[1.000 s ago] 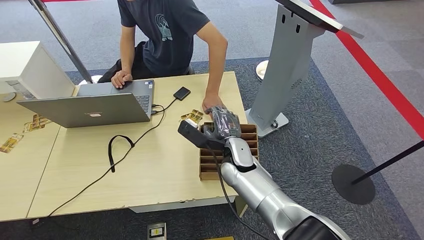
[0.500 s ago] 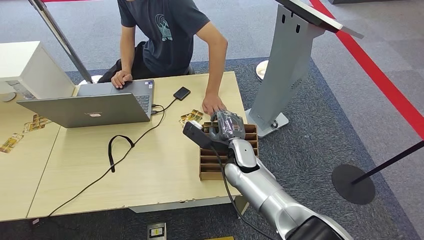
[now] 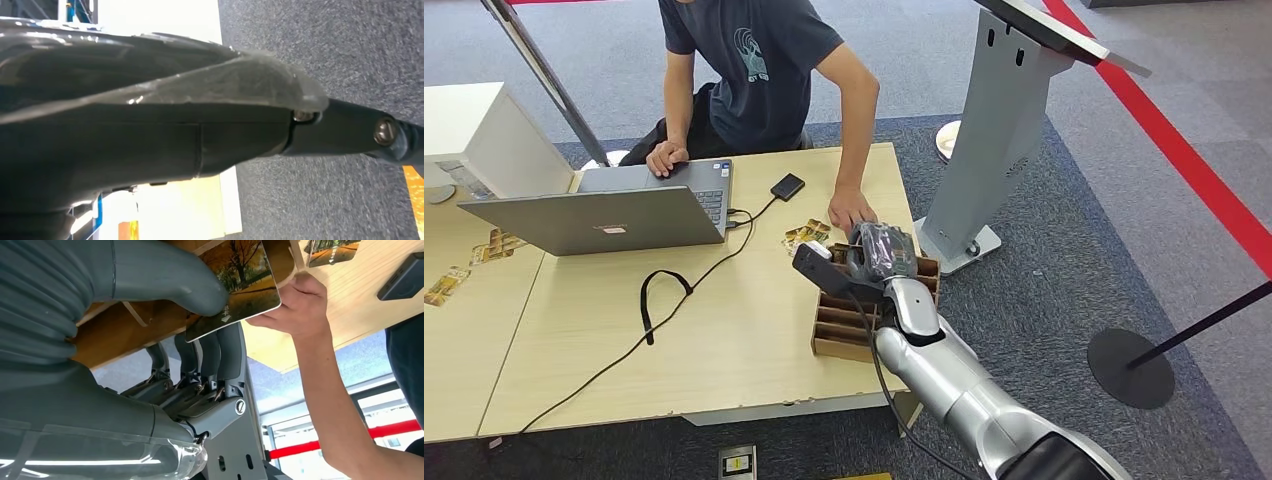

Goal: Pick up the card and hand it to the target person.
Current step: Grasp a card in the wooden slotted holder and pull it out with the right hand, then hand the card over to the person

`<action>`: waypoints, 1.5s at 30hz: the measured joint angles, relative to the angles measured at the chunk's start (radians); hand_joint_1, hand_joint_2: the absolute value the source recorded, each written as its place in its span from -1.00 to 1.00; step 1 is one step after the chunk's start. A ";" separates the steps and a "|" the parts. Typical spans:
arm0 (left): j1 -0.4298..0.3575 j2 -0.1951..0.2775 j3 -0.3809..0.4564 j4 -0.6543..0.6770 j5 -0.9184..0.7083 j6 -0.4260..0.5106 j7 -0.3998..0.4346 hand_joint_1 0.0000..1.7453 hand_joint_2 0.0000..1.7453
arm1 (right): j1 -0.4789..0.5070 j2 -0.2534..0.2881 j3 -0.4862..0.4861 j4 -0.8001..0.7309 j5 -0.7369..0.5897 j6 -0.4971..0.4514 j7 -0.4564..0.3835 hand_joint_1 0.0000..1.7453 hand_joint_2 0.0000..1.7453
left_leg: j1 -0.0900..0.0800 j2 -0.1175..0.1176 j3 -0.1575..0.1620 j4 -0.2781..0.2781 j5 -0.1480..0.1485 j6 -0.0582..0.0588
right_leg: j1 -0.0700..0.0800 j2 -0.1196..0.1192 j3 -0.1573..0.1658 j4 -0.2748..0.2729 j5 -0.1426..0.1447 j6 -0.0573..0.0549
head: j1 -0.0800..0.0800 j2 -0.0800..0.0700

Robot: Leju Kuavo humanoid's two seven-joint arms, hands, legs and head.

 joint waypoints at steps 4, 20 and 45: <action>0.000 0.000 0.000 0.000 0.001 0.000 -0.002 -1.00 -1.00 | 0.002 0.000 -0.001 -0.001 0.013 -0.020 -0.013 0.62 1.00 | 0.000 0.000 0.000 0.000 0.000 0.000 | 0.000 0.000 0.000 0.000 0.000 0.000 | 0.000 0.000; 0.000 0.000 0.000 0.000 -0.004 0.001 -0.018 -1.00 -1.00 | 0.014 -0.014 -0.002 -0.102 0.037 -0.046 -0.047 0.62 1.00 | 0.000 0.000 0.000 0.000 0.000 0.000 | 0.000 0.000 0.000 0.000 0.000 0.000 | 0.000 0.000; 0.000 0.002 0.000 0.000 -0.021 -0.010 -0.046 -1.00 -1.00 | 0.076 -0.038 0.003 -0.372 -0.046 -0.088 -0.352 1.00 1.00 | 0.000 0.000 0.000 0.000 0.000 0.000 | 0.000 0.000 0.000 0.000 0.000 0.000 | 0.000 0.000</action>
